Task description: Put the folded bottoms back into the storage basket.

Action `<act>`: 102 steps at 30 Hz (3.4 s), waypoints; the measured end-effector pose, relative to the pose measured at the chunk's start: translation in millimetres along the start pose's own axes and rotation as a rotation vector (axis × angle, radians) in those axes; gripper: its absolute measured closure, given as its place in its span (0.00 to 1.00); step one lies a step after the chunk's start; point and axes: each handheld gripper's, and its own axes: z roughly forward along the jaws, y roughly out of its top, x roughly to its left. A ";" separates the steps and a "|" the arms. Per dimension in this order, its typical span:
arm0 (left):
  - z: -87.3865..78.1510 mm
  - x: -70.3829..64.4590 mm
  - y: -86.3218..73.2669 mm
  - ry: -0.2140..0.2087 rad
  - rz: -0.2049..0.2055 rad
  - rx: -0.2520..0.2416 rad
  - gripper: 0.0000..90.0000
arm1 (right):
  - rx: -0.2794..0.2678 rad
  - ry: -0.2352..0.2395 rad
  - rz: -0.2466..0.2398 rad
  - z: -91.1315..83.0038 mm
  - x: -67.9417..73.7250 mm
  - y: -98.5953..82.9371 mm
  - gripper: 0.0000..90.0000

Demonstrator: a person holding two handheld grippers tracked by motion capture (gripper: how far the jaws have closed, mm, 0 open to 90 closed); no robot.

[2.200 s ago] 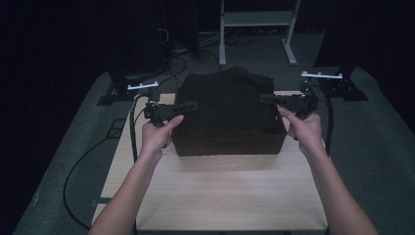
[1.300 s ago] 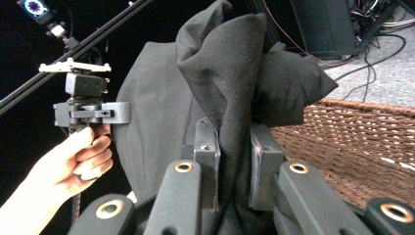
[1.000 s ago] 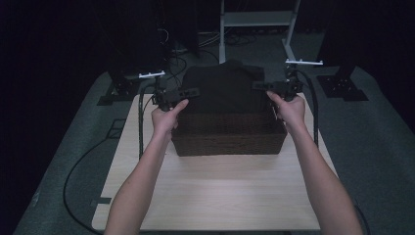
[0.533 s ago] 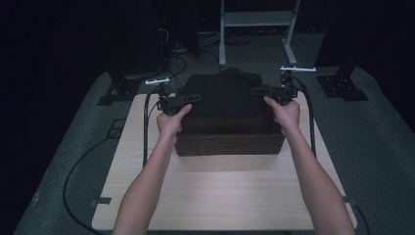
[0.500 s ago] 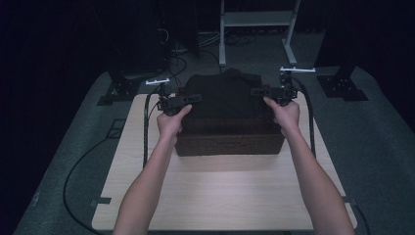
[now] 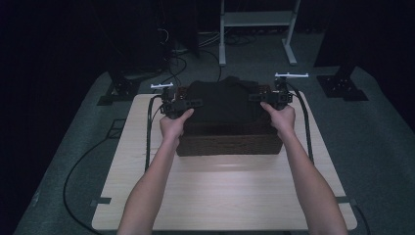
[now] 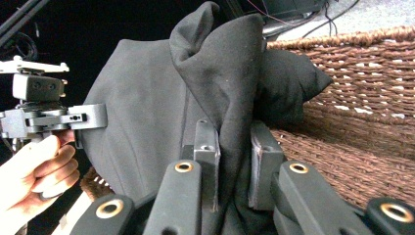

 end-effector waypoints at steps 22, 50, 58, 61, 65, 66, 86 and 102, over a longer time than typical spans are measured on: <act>13.0 10.1 -4.9 0.056 -0.021 0.067 0.62 | 0.052 -0.031 0.047 15.2 -16.1 -9.5 0.86; 19.6 14.7 -5.8 0.130 -0.049 0.120 0.61 | 0.099 -0.064 0.071 28.0 -22.1 -15.3 0.86; 22.3 14.4 -5.9 0.172 -0.052 0.139 0.61 | 0.120 -0.081 0.068 30.6 -22.6 -16.2 0.86; 23.0 14.2 -6.0 0.178 -0.052 0.140 0.61 | 0.123 -0.083 0.069 31.1 -22.5 -16.0 0.86; 23.5 14.1 -6.1 0.194 -0.051 0.144 0.61 | 0.129 -0.088 0.069 32.0 -22.6 -16.2 0.85; 23.7 13.9 -6.1 0.198 -0.049 0.145 0.61 | 0.131 -0.090 0.068 32.2 -22.5 -16.3 0.85; 22.8 8.0 -7.7 0.293 0.005 0.094 0.63 | 0.134 -0.140 0.085 32.6 -23.9 -16.3 0.81; 13.0 9.3 -8.5 0.244 -0.017 0.001 0.57 | 0.093 -0.170 0.092 14.2 -29.4 -16.7 0.76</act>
